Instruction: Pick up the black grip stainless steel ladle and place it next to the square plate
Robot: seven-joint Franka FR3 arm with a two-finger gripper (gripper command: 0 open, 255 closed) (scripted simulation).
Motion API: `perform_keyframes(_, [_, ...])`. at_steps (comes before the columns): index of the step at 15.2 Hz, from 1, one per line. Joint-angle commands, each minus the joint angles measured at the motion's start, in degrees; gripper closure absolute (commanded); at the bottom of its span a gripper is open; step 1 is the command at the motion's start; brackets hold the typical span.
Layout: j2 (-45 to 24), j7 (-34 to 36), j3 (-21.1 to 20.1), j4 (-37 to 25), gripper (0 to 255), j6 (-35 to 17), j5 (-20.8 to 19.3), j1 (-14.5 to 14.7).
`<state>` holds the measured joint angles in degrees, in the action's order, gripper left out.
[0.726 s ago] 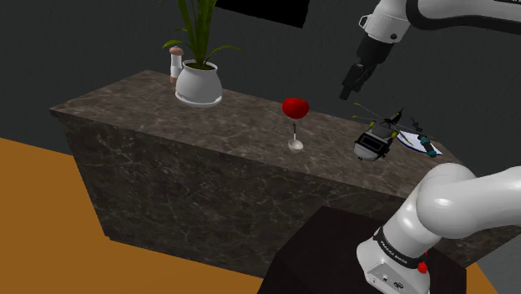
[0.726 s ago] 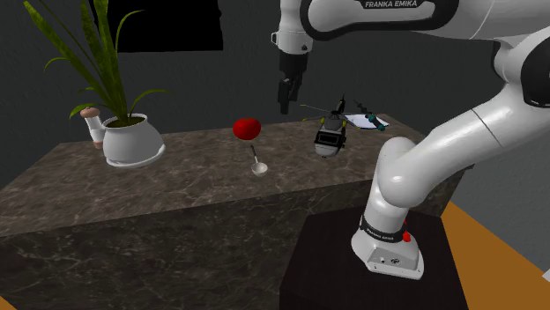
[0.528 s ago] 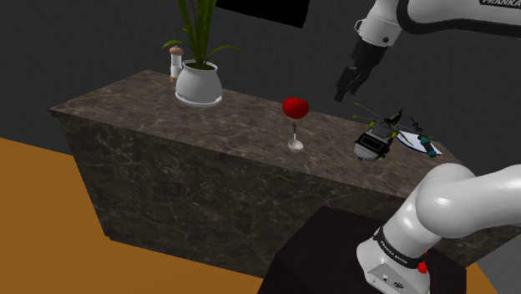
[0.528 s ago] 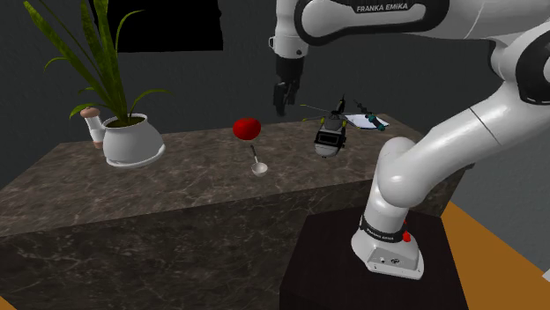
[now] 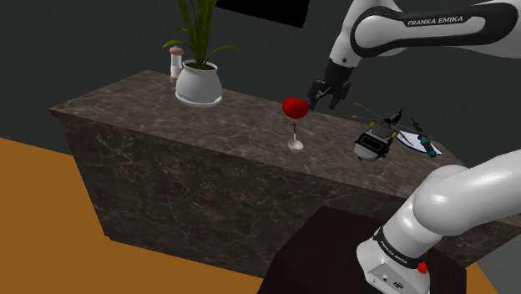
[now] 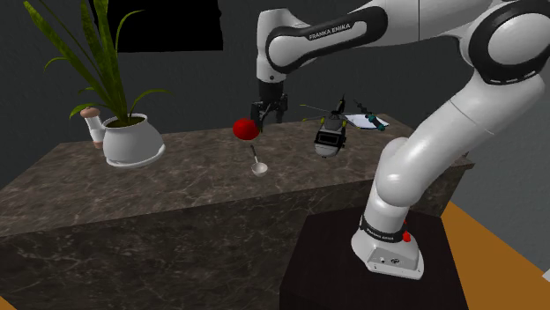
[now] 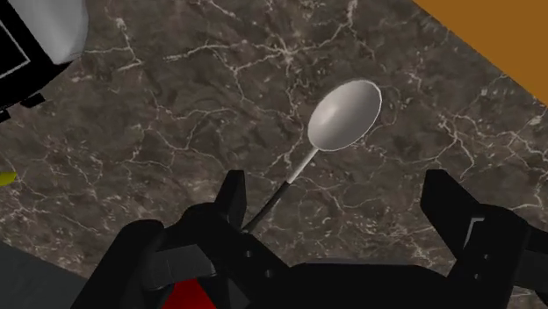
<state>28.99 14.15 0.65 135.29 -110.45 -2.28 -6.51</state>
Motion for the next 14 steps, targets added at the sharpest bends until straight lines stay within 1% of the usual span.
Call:
perform_keyframes(1, [-3.6, 3.8, 0.2, 0.3, 0, -3.5, 1.1, -1.1])
perform_keyframes(10, [-20.6, 17.4, 2.2, -2.1, 0, -17.2, 7.3, -4.7])
perform_keyframes(12, [-24.5, 19.8, 2.9, -2.9, 0, -19.9, 9.1, -5.3])
perform_keyframes(14, [-25.6, 20.2, 2.9, -2.8, 0, -21.2, 9.6, -5.4])
